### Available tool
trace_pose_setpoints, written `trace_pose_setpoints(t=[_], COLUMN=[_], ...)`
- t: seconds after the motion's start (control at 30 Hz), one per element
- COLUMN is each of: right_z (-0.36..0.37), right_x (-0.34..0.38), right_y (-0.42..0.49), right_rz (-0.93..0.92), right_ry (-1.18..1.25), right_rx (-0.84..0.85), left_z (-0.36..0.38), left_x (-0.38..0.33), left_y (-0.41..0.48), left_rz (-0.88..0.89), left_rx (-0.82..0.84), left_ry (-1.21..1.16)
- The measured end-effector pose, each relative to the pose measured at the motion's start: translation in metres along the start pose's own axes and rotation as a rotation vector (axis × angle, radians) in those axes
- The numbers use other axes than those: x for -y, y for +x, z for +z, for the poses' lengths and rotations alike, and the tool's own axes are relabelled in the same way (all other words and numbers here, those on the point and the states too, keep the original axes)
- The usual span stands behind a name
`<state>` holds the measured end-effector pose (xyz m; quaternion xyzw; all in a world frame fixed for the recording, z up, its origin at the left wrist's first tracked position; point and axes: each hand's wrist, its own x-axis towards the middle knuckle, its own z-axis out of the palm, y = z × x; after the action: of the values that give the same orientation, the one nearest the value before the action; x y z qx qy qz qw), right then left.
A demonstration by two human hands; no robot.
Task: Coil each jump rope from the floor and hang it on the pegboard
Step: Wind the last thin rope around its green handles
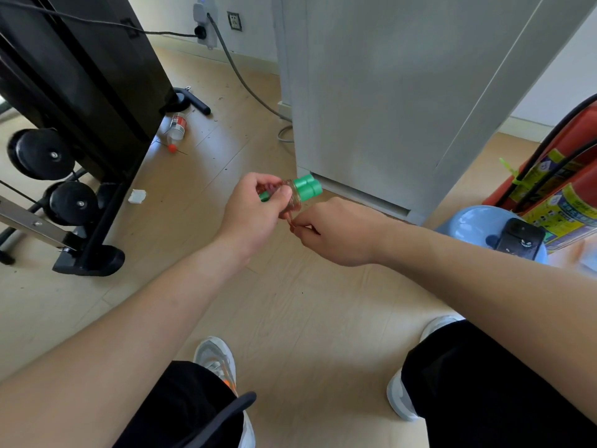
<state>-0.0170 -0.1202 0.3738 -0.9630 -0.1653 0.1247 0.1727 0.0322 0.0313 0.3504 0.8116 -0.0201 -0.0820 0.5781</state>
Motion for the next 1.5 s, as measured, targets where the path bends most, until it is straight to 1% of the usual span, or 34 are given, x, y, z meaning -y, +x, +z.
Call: trace_pose_setpoints(t=[0.07, 0.1, 0.17, 0.23, 0.37, 0.47, 0.6, 0.73, 0.83, 0.9, 1.0, 1.07, 1.2, 1.27, 1.33, 1.43, 1.5], right_z=[-0.009, -0.014, -0.025, -0.035, -0.046, -0.047, -0.041, -0.033, -0.032, -0.032, -0.028, -0.026, -0.026, -0.027, -0.027, -0.025, -0.026], right_x=[0.001, -0.001, -0.008, -0.018, -0.038, -0.047, -0.050, -0.053, -0.063, -0.070, -0.074, -0.071, -0.065, -0.064, -0.064, -0.062, -0.061], right_y=[-0.003, -0.004, -0.007, -0.010, -0.014, -0.015, -0.013, -0.008, -0.005, -0.007, -0.012, -0.012, -0.012, -0.014, -0.016, -0.018, -0.019], right_rz=[-0.047, -0.063, -0.087, -0.077, -0.064, -0.051, -0.027, 0.046, 0.072, 0.088, 0.152, 0.170, 0.171, 0.179, 0.181, 0.187, 0.182], right_ry=[-0.063, -0.081, -0.051, 0.048, 0.124, 0.184, 0.195, 0.203, 0.314, 0.401, 0.613, 0.667, 0.712, 0.656, 0.616, 0.582, 0.586], right_rx=[-0.042, -0.050, -0.062, -0.104, -0.212, -0.237, -0.230, -0.234, -0.211, -0.166, -0.071, -0.029, -0.025, -0.028, -0.010, 0.016, 0.000], left_z=[0.001, 0.001, 0.001, 0.000, 0.002, 0.003, 0.001, 0.001, -0.003, -0.007, -0.011, -0.010, -0.006, -0.003, 0.000, 0.007, 0.011], left_x=[0.003, 0.004, 0.003, 0.000, -0.008, -0.015, -0.020, -0.022, -0.021, -0.020, -0.019, -0.020, -0.020, -0.020, -0.021, -0.021, -0.021], left_y=[0.000, -0.001, -0.002, -0.004, -0.013, -0.018, -0.018, -0.019, -0.017, -0.015, -0.015, -0.018, -0.019, -0.020, -0.024, -0.028, -0.030], left_rz=[0.115, 0.155, 0.189, 0.202, 0.170, 0.140, 0.128, 0.095, 0.071, 0.045, -0.040, -0.079, -0.174, -0.200, -0.214, -0.194, -0.162], left_rx=[0.019, 0.045, 0.130, 0.239, 0.434, 0.505, 0.570, 0.565, 0.529, 0.532, 0.570, 0.575, 0.481, 0.453, 0.430, 0.327, 0.256], left_ry=[0.212, 0.243, 0.215, 0.180, 0.047, 0.008, 0.066, 0.114, 0.092, -0.008, -0.274, -0.389, -0.550, -0.571, -0.542, -0.433, -0.411])
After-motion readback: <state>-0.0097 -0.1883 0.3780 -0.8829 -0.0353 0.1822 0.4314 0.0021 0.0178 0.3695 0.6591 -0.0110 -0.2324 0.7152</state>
